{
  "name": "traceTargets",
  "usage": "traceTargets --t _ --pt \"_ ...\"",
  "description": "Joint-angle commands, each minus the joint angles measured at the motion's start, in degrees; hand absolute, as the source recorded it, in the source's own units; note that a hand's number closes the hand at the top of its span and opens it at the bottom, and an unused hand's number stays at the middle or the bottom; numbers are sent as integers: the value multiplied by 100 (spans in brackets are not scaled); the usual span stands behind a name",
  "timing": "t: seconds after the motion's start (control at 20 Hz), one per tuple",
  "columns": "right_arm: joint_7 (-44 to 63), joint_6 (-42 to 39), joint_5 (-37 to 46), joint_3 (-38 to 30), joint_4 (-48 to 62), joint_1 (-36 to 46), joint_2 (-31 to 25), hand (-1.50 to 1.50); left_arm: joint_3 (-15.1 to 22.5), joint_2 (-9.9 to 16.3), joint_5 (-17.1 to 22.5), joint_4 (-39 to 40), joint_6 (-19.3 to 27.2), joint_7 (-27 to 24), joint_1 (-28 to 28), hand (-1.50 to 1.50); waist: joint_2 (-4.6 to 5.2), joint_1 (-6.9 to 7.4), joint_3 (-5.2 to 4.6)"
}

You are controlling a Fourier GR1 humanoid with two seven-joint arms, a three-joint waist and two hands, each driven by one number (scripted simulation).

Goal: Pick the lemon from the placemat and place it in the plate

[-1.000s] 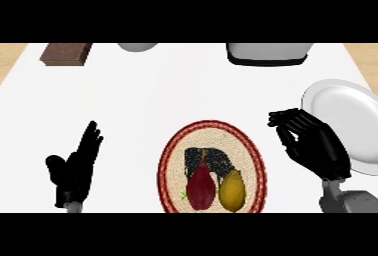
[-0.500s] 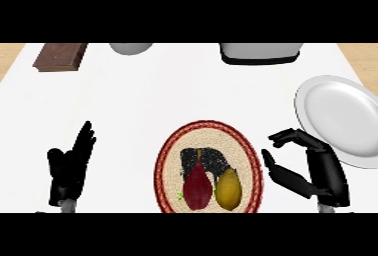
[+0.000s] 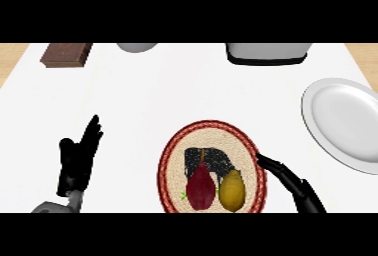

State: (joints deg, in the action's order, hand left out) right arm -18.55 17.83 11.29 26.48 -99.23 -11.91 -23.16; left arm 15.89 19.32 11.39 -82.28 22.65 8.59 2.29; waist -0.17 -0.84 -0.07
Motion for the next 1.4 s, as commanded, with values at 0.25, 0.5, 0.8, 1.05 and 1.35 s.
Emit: traceTargets --t 0.25,0.5,0.8,1.05,1.35 --pt "2805 -602 1938 284 -1056 540 -952 -150 -13 -48 -126 71 -45 190 279 0 15 86 -10" --pt "4090 -2089 1624 516 -1573 842 -1280 -150 -36 -103 -98 -31 -108 97 112 0 15 112 -7" --pt "5247 -2957 1719 1026 -1454 1446 -558 -150 -285 -177 -43 276 -350 100 376 0 21 94 1" --pt "5458 -3363 1788 761 -921 1836 152 -150 -292 -198 -428 -130 -359 172 -44 0 17 107 6" --pt "4870 -3720 1960 329 -746 1577 175 -150 -443 -442 -595 -325 -547 83 -423 0 14 96 7"
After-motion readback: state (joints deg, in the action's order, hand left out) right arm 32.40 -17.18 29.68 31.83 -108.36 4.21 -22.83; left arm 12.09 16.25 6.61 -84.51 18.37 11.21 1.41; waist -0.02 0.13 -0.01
